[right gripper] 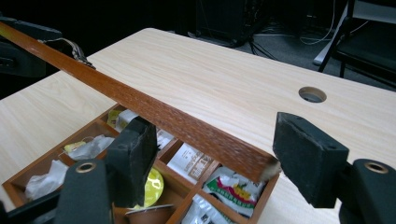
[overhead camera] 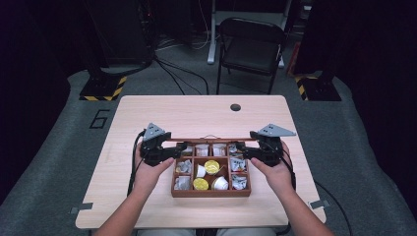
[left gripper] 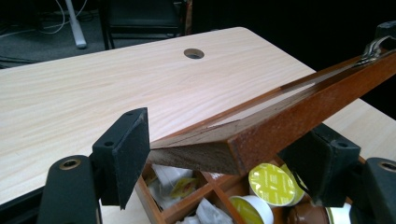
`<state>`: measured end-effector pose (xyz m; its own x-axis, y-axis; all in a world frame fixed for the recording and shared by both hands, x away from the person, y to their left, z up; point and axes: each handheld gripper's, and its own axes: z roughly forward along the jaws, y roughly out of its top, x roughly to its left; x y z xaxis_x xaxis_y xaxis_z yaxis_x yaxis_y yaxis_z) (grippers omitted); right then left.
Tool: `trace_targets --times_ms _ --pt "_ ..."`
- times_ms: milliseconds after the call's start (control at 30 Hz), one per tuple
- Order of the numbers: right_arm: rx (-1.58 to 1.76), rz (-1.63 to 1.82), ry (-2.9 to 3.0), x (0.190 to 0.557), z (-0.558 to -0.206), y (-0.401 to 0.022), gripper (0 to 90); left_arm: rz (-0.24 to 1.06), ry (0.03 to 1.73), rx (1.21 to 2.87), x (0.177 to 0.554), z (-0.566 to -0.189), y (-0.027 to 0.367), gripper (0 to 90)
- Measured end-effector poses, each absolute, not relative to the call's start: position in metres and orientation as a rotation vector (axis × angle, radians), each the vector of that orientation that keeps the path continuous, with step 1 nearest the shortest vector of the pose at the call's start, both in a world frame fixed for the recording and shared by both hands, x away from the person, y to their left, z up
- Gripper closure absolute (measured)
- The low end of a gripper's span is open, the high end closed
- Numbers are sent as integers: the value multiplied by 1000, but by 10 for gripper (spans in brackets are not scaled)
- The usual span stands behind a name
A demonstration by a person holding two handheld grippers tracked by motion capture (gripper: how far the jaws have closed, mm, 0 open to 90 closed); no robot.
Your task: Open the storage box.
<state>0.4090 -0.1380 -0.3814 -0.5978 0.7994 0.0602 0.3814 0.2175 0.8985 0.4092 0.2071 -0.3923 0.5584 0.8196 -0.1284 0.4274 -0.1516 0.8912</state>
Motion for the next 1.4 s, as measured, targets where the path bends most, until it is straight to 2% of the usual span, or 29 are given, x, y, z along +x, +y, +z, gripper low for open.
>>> trace_targets --times_ms 500,967,1400 --pt "1115 1343 2000 429 -377 -129 295 522 1045 1740 433 -390 198 252" --pt "1206 1334 2020 448 -391 -138 334 507 1049 1737 447 -397 198 252" --pt "1212 1342 2013 459 -389 -134 345 512 1062 1709 457 -405 198 265"
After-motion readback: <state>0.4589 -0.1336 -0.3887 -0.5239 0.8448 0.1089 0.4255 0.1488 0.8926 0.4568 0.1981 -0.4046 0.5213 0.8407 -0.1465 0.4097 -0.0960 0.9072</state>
